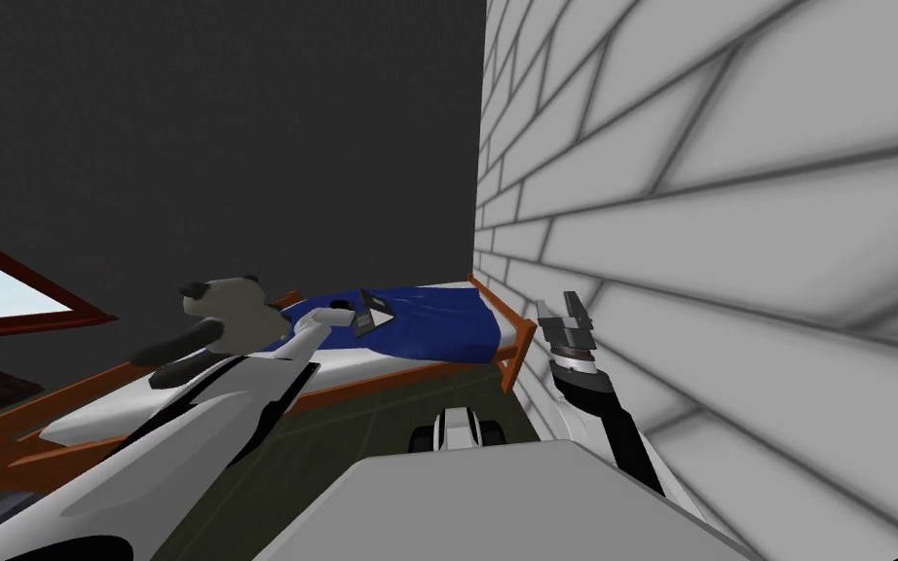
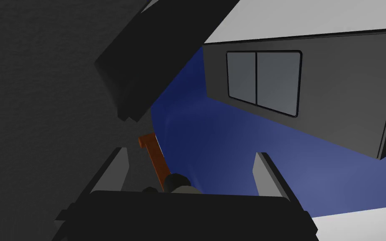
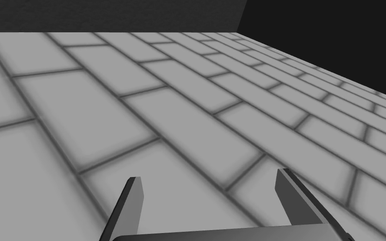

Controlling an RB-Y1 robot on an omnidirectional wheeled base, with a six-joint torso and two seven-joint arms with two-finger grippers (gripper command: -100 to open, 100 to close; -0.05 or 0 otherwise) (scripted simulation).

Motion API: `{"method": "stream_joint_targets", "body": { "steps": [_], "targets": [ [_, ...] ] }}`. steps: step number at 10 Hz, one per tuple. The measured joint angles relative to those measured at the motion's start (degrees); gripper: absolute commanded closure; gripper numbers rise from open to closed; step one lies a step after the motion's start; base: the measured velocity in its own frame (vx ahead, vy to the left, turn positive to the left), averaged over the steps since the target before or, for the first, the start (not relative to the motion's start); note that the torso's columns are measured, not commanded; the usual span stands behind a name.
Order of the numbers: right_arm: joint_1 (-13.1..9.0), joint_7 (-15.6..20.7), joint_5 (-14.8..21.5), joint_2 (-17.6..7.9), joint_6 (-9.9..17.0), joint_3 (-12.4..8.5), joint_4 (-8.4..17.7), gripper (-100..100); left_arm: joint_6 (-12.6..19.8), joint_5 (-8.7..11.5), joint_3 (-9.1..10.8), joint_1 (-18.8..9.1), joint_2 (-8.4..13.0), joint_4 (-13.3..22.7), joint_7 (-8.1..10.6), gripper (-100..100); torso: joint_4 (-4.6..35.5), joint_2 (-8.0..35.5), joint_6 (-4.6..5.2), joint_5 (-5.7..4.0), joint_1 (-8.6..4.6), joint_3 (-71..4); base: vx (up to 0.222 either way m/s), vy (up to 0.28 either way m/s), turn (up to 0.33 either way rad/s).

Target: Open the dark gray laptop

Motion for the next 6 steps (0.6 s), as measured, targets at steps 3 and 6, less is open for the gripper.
{"method": "stream_joint_targets", "body": {
  "steps": [3, 6],
  "targets": [
    [0.0, 0.0, 0.0, 0.0, 0.0, 0.0, 0.0, 0, -0.87, 0.57, -0.93, -2.93, 0.86, 5.49, -1.86, -100, 0.0, 0.01, -0.04, 0.08, 0.13, 0.02, 0.076, -0.109, 0.029],
    [0.0, 0.0, 0.0, 0.0, 0.0, 0.0, 0.0, 0, 1.82, -1.27, -1.36, -1.3, 3.0, 2.89, -0.15, -100, 0.01, 0.04, -0.01, 0.03, 0.03, 0.03, 0.095, -0.154, 0.045]
  ]
}}
